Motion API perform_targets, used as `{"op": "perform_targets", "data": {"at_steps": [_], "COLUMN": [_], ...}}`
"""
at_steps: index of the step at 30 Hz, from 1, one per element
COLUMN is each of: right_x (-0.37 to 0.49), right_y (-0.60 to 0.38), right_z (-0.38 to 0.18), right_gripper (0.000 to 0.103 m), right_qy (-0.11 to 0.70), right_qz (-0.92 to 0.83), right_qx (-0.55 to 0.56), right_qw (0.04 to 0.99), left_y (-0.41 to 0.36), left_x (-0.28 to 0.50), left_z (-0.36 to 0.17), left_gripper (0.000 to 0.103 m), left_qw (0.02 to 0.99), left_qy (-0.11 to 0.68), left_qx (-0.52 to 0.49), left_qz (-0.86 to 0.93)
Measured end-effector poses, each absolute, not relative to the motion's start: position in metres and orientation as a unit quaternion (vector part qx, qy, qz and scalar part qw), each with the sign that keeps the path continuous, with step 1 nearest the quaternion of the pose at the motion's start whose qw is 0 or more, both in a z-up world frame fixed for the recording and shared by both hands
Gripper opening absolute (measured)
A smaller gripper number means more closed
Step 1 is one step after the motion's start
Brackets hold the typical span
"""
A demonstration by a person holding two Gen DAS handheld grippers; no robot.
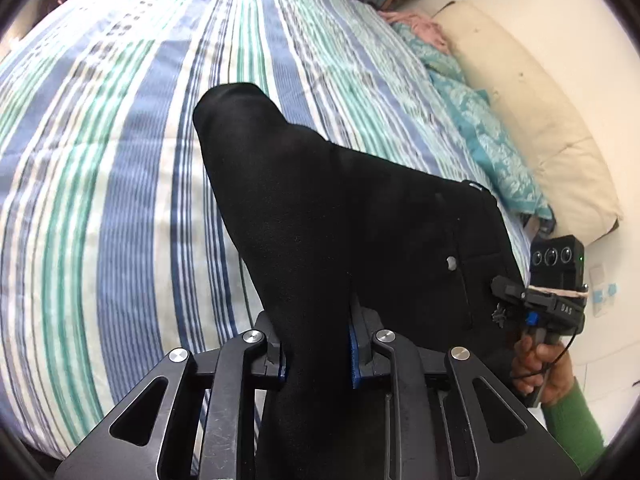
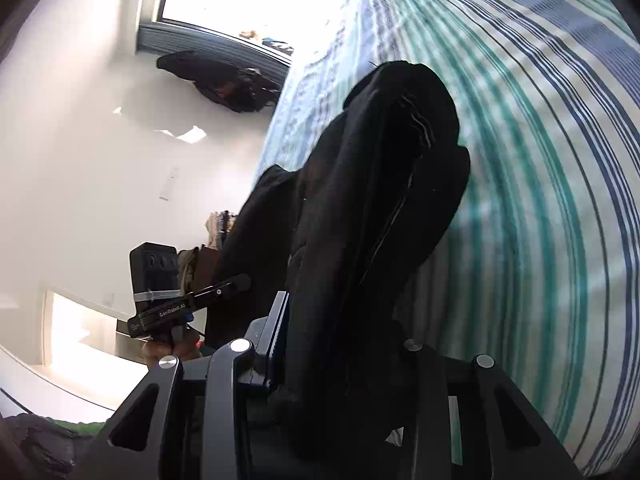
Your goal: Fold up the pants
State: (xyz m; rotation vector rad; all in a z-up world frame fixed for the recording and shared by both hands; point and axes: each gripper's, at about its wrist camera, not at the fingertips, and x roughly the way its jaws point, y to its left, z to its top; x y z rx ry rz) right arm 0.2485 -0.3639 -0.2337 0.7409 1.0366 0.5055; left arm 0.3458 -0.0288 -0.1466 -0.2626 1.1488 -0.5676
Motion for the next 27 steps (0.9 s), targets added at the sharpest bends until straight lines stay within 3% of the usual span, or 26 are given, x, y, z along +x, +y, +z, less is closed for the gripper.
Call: {"op": "perform_targets", "data": {"at_steps": [5,8,9,10,11,12,14,15,16,18,22,24,27], "right_x": [0.321,0.376,0.394,0.409,0.418,0.431,0.441,0.441,0.437,0.428,0.394,0.363,0.323], "right_y": [-0.332,-0.327,-0.322,-0.319,-0.331,-0.334,-0.346,-0.354,-0.368,-0.377,-0.374,-0.367,-0.353], "right_z": [-0.187,-0.180,-0.185,-0.194,-0.204,-0.224,-0.273,-0.297,-0.305,-0.302,-0.269,-0.250,-0.238], "right_gripper": [0.036,0.036,0.038,0.041,0.050,0.060,0.063,0.074,0.074,0.074,0.081,0.100,0.103], "right_qy": [0.433,0.423,0.427,0.436,0.451,0.474,0.550,0.573,0.550,0.526,0.498,0.478,0.464], "right_qz": [0.255,0.249,0.239,0.220,0.196,0.164,0.069,0.055,0.066,0.075,0.050,0.034,-0.009], "right_qx": [0.307,0.294,0.283,0.267,0.254,0.242,0.202,0.212,0.256,0.279,0.216,0.183,0.139], "right_qw": [0.808,0.820,0.825,0.830,0.833,0.831,0.807,0.790,0.792,0.800,0.839,0.859,0.875], "left_y": [-0.001,0.006,0.007,0.007,0.007,0.015,0.025,0.035,0.045,0.054,0.058,0.053,0.030], "left_x": [0.414,0.454,0.465,0.474,0.483,0.485,0.487,0.483,0.480,0.473,0.433,0.408,0.373], "left_z": [-0.106,-0.112,-0.123,-0.139,-0.163,-0.187,-0.232,-0.233,-0.230,-0.220,-0.198,-0.200,-0.208], "left_gripper": [0.021,0.025,0.038,0.059,0.068,0.071,0.078,0.090,0.097,0.096,0.096,0.097,0.099], "left_qw": [0.827,0.845,0.852,0.859,0.862,0.859,0.845,0.856,0.859,0.863,0.880,0.883,0.884], "left_qy": [0.481,0.465,0.466,0.473,0.489,0.507,0.533,0.515,0.510,0.504,0.473,0.468,0.467], "left_qx": [-0.152,-0.143,-0.126,-0.104,-0.066,-0.028,0.010,-0.010,-0.023,-0.044,-0.036,-0.022,-0.011], "left_qz": [-0.249,-0.222,-0.201,-0.169,-0.115,-0.066,-0.035,-0.039,-0.025,-0.006,0.003,0.008,0.022]}}
